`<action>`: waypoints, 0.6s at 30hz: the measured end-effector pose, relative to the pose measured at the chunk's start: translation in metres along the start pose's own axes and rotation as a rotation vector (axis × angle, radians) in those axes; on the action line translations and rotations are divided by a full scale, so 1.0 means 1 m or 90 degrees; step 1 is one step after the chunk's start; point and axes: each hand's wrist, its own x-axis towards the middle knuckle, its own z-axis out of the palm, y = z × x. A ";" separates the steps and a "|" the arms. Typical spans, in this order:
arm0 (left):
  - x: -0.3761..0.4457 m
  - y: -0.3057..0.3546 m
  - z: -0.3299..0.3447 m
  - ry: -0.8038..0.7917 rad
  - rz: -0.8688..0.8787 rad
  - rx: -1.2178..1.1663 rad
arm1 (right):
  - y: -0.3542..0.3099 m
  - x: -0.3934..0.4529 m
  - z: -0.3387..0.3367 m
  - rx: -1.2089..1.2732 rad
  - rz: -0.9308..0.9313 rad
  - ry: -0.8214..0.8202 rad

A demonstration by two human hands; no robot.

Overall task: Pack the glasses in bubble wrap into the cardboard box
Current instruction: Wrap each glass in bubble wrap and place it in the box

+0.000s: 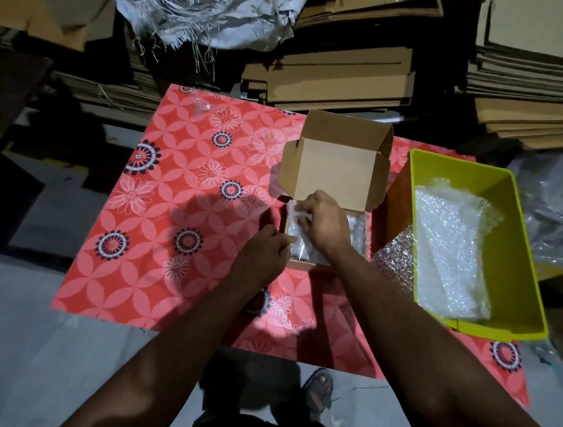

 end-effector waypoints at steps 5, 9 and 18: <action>-0.009 -0.003 0.002 0.023 0.077 0.223 | 0.008 -0.007 -0.003 -0.110 -0.119 -0.024; -0.006 0.002 0.000 -0.030 0.099 0.345 | 0.001 -0.004 -0.007 -0.219 -0.126 -0.103; -0.006 0.011 -0.001 -0.027 0.115 0.361 | 0.008 0.000 -0.021 -0.137 -0.151 -0.129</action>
